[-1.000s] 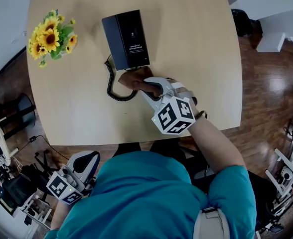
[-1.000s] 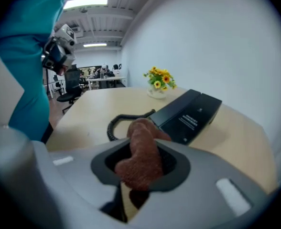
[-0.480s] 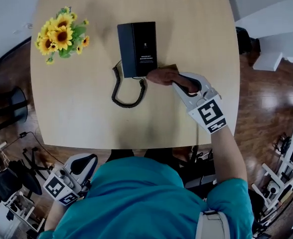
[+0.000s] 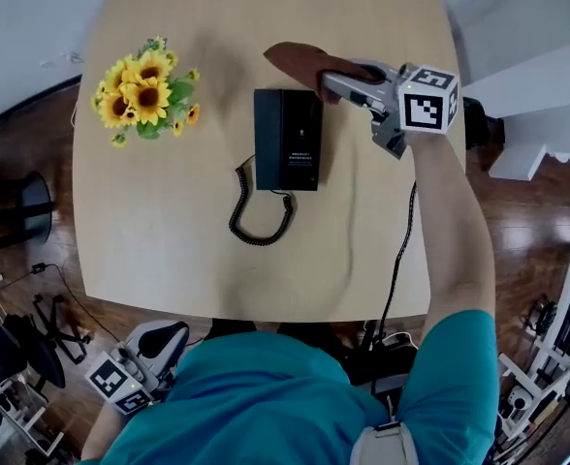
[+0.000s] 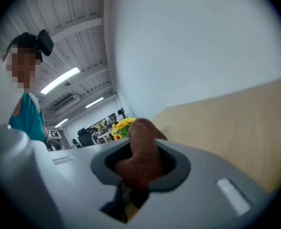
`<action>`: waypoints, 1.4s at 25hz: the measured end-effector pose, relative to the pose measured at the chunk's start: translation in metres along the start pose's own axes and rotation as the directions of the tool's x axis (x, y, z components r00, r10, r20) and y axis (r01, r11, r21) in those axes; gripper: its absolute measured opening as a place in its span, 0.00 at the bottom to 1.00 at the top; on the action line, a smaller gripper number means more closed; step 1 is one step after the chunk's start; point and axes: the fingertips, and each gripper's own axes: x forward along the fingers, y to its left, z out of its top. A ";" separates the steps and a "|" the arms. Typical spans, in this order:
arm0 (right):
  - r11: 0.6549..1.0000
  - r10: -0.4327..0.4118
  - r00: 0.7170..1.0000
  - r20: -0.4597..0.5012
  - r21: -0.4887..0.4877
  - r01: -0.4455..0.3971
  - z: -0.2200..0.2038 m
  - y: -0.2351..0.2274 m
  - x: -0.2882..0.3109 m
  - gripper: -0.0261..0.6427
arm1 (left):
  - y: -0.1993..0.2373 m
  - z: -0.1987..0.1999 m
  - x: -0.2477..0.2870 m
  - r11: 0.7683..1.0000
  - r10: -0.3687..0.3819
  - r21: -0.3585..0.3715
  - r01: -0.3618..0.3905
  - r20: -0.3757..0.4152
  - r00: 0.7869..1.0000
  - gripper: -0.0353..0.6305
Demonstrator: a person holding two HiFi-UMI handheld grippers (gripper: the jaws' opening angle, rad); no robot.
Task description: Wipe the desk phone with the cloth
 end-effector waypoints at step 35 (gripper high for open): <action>0.942 -0.302 0.953 -0.007 -0.155 0.297 -0.026 -0.072 -0.001 0.16 | 0.025 0.015 0.004 0.997 0.042 -0.070 -0.039 0.037 0.998 0.06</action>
